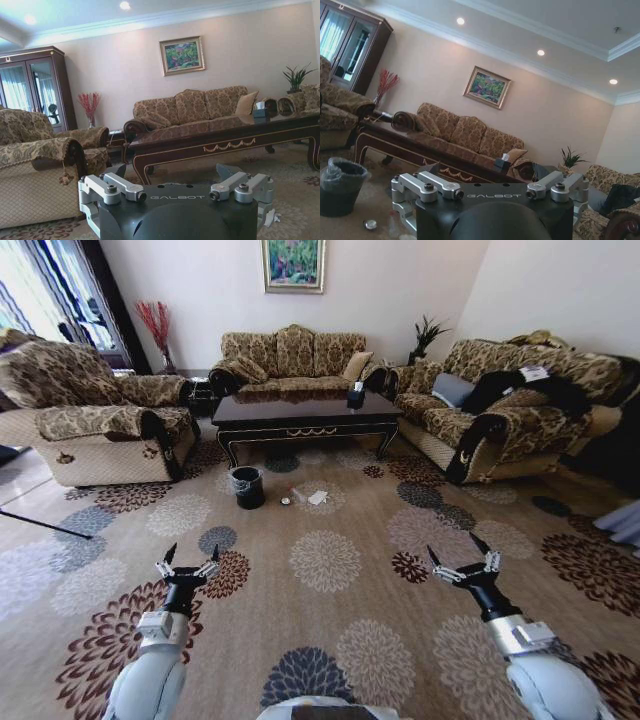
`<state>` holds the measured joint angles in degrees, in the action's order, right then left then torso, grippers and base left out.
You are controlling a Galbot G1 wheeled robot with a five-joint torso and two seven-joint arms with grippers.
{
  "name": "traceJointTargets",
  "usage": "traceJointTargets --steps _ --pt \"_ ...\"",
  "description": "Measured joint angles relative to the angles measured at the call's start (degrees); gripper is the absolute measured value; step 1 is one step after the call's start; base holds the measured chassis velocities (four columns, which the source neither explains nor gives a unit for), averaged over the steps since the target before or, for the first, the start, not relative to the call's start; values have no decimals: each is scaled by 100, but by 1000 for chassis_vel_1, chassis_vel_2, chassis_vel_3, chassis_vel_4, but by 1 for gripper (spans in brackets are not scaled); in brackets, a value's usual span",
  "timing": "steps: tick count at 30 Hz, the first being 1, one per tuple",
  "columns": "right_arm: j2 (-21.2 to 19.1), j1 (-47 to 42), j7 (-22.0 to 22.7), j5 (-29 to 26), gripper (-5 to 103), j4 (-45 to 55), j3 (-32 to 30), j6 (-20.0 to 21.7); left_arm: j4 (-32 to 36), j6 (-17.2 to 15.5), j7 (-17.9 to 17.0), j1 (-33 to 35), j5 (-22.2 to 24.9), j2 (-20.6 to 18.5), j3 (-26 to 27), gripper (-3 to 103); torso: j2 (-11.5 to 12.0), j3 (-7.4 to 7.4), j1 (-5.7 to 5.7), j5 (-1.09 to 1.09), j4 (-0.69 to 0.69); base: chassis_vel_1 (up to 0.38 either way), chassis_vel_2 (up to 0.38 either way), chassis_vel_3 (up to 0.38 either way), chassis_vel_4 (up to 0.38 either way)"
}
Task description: Move to the front of the table and pick up the trash from the floor, then place it into the trash bin.
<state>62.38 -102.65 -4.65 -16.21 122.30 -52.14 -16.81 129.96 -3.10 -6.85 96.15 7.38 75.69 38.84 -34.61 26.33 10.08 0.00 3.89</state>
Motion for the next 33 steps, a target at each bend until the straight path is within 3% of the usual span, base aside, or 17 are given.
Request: traceJointTargets --steps 7,19,28,33 --pt "71 -31 90 -677 100 404 -11 108 203 0 0 112 8 80 25 100 181 -106 -76 -1 -1 0 0 0 0" --pt "165 -267 221 -630 100 700 -105 584 355 30 -1 244 -9 90 39 100 462 -282 -179 0 0 0 0 0 0" --pt "159 -381 228 -623 100 757 -124 790 528 259 15 341 -201 165 44 100 679 -412 -268 0 0 0 0 0 0" --pt "151 -385 247 -813 100 747 -79 812 562 622 290 329 163 230 -14 100 797 -483 -316 0 0 0 0 0 0"
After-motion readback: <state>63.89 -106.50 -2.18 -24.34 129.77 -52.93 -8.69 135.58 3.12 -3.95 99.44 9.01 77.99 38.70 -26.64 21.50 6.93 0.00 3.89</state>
